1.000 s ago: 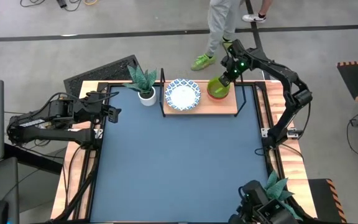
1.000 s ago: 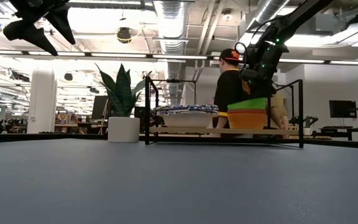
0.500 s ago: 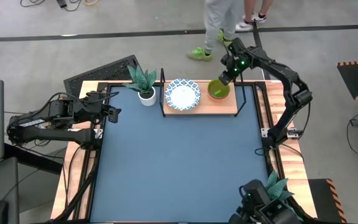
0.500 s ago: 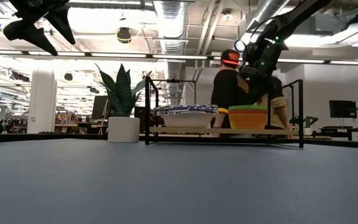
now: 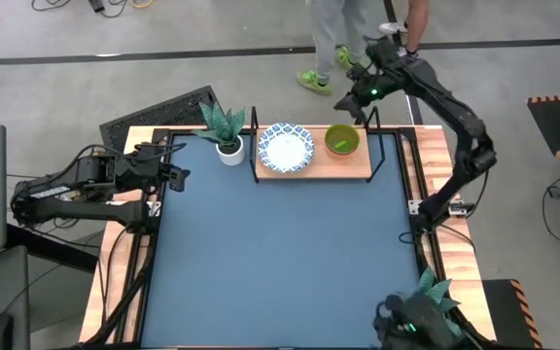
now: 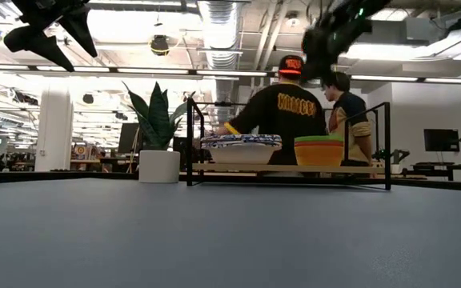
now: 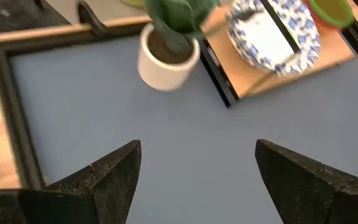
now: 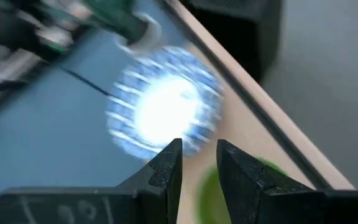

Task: Place and stack bowls onto a shelf
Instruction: Return to Home Position

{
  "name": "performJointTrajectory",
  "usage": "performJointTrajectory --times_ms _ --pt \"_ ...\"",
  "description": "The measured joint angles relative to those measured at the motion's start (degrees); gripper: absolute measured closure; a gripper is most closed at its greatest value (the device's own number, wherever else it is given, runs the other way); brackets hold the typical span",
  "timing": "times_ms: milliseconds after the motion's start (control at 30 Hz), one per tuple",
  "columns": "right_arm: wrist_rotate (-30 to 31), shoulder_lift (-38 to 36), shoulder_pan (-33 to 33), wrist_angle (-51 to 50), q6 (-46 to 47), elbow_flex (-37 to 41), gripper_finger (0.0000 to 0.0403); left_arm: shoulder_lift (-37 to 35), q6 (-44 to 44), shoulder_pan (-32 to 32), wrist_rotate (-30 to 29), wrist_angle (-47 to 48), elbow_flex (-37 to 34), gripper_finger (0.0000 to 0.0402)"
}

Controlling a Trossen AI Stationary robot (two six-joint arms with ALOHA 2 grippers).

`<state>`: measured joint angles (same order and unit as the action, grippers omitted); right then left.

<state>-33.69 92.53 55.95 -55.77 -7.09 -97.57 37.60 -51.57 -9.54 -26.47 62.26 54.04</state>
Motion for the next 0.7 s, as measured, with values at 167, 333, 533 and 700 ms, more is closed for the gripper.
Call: performJointTrajectory --times_ms 167,333,533,700 --pt "-2.48 -9.48 -4.51 -0.09 -0.74 -2.78 0.028 0.0 1.63 0.0 5.77 0.02 0.0 0.0101" --pt "-2.48 -20.22 -9.4 -5.43 -0.16 -3.1 0.028 0.0 2.51 0.0 8.21 0.0 0.0 0.0101" --pt "2.3 -34.83 -14.0 -3.52 4.75 1.51 0.028 -0.44 10.45 0.34 1.05 -6.97 -0.04 0.0101" --pt "9.39 -49.64 -16.83 8.89 15.63 15.72 0.028 -4.61 22.23 1.71 -1.81 -15.35 -0.06 0.0101"
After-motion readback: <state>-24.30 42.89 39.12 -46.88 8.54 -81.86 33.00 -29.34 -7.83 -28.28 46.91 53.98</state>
